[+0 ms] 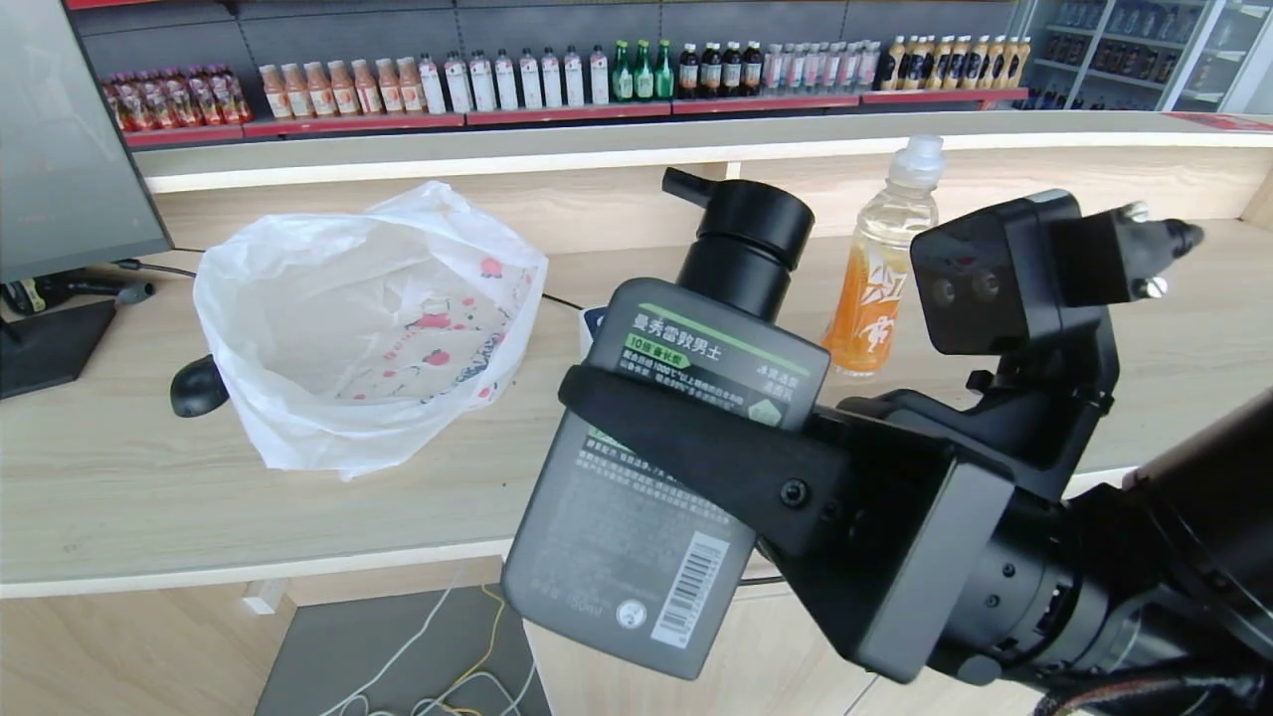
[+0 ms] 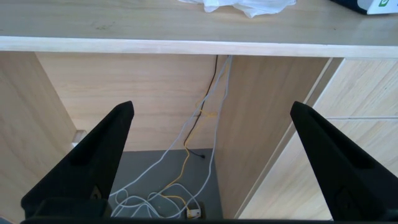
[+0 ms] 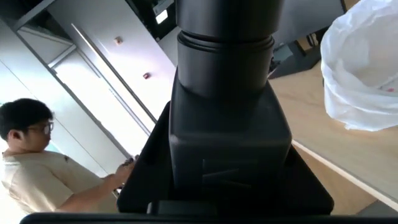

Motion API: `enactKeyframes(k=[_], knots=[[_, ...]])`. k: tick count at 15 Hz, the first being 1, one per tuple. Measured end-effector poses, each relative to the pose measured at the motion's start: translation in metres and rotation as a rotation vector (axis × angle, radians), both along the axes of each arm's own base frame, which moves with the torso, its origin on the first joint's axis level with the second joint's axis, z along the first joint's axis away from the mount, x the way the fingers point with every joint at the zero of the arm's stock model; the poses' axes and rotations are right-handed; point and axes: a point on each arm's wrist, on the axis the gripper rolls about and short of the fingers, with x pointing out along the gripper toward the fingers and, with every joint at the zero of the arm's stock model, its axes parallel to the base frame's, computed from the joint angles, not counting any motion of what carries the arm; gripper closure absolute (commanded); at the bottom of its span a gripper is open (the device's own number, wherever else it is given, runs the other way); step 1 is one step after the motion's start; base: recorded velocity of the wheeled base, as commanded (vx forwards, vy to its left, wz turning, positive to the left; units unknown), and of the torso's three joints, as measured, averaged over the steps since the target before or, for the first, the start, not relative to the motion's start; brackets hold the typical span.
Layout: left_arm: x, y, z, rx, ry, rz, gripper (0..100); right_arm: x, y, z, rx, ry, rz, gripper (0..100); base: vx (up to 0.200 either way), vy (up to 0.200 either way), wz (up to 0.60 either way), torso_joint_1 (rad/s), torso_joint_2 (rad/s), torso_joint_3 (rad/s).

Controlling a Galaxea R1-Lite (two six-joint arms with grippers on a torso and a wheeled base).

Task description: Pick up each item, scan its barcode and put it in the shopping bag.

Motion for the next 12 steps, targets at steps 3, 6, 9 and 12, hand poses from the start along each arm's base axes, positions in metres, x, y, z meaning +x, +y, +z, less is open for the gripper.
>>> enactKeyframes(k=[3,6,9,12], knots=[[0.0,0.0,0.0,0.0,0.0,-0.001,0,-0.002,-0.013,-0.011,-0.067,-0.136,-0.15,100,0.0,0.0,0.0,0.0,0.0,0.0],[0.0,0.0,0.0,0.0,0.0,-0.001,0,0.001,-0.03,-0.016,-0.098,-0.166,-0.347,100,0.0,0.0,0.0,0.0,0.0,0.0],[0.0,0.0,0.0,0.0,0.0,-0.001,0,-0.007,-0.054,-0.024,-0.164,-0.206,-0.509,100,0.0,0.0,0.0,0.0,0.0,0.0],[0.0,0.0,0.0,0.0,0.0,-0.001,0,-0.019,-0.08,-0.036,-0.264,-0.272,-0.635,100,0.0,0.0,0.0,0.0,0.0,0.0]])
